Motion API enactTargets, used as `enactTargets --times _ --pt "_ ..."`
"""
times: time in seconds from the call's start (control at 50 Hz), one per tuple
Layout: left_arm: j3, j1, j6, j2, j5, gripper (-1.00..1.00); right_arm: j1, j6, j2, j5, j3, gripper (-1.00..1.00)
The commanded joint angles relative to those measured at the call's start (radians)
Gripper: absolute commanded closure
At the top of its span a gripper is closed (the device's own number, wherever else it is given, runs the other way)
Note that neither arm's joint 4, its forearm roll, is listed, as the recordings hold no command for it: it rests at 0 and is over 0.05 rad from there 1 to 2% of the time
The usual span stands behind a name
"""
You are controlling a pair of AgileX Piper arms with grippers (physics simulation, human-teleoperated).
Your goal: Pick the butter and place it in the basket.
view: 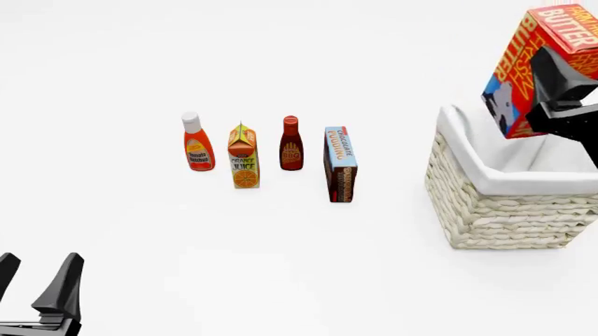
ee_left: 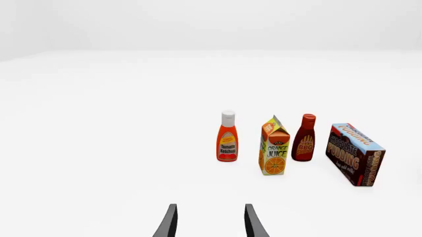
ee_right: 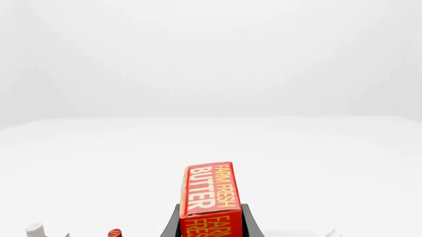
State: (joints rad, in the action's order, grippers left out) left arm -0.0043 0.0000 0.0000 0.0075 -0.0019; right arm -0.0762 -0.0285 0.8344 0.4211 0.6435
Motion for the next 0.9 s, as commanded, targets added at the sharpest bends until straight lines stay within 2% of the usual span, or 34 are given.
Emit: enactTargets --times 0.02,0.9 --pt "0.0 0.0 0.0 0.0 0.0 -1.0 0.038 -0.037 0.005 0.036 -0.007 1.0" --pt "0.0 0.0 0.0 0.0 0.0 -1.0 0.14 -0.056 0.141 0.185 -0.06 1.0"
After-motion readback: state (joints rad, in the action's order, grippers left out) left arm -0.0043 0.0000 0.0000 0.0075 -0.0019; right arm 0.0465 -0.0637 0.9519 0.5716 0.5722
